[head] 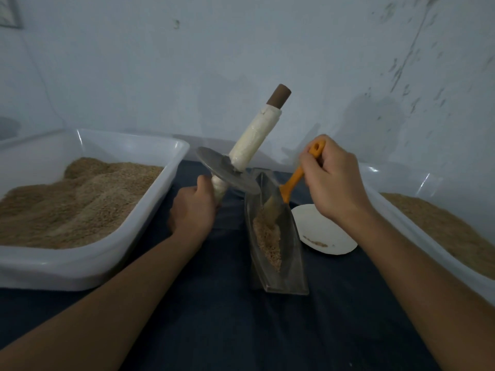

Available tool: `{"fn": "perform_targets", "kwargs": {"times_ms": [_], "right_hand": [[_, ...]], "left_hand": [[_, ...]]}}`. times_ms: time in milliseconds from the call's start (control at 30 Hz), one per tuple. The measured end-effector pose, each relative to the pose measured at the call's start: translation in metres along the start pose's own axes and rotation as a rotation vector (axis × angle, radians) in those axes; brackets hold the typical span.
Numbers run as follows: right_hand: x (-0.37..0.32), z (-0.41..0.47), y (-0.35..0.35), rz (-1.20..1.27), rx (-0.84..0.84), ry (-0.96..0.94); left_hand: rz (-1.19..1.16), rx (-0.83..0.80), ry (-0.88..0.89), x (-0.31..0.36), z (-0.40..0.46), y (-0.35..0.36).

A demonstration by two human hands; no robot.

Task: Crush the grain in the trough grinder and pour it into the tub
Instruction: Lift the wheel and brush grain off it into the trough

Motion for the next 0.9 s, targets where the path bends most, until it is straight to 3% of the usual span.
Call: {"fn": "perform_targets", "kwargs": {"times_ms": [100,333,633,900], "right_hand": [[0.003,0.012,0.013,-0.050,0.032,-0.053],[0.012,0.008,0.048,-0.113,-0.074,-0.081],[-0.013,-0.020,0.015,0.037,-0.122,0.007],[-0.032,0.000,-0.023,0.043,0.073,0.027]], "left_hand": [[0.011,-0.003,0.009,0.000,0.000,0.001],[0.060,-0.009,0.050,-0.003,0.005,0.000],[0.084,-0.020,0.072,-0.004,0.006,0.000],[0.081,-0.008,0.083,-0.005,0.005,0.001]]}}
Point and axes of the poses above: each hand's wrist, its own z-axis towards the middle knuckle, its own y-axis out of the palm, x = y × z, the point moved 1 cm from there along z, towards the middle knuckle, and after that the axes turned 11 degrees about -y, right-handed, at the moved point
